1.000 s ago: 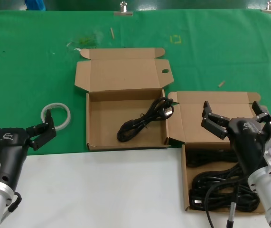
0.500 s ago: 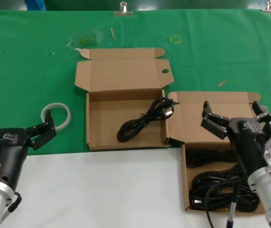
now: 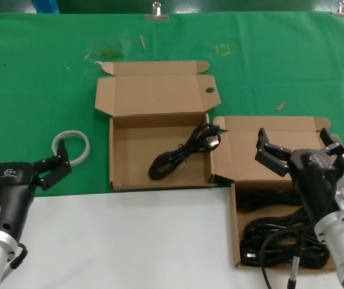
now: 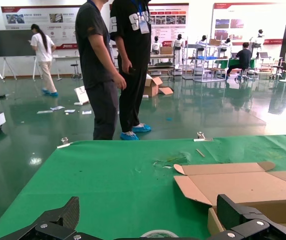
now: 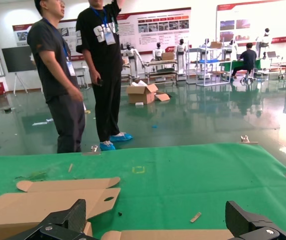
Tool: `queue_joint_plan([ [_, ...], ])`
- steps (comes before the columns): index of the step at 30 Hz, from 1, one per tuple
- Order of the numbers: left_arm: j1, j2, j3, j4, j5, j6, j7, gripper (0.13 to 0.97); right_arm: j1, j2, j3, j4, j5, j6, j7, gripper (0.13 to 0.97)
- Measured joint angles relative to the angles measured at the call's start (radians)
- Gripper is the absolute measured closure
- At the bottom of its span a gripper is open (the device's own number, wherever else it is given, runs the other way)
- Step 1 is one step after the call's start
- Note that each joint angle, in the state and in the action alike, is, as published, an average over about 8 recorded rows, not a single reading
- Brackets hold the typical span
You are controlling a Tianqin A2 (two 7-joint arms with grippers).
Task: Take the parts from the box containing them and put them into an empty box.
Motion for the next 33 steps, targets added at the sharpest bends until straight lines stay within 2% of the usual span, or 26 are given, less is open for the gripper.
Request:
queue_joint_plan([
  [33, 0.0, 0.0, 0.0, 0.0, 0.0, 0.0, 0.0, 0.132, 0.0, 0.0, 0.0, 0.0, 0.0, 0.0, 0.0, 0.129],
])
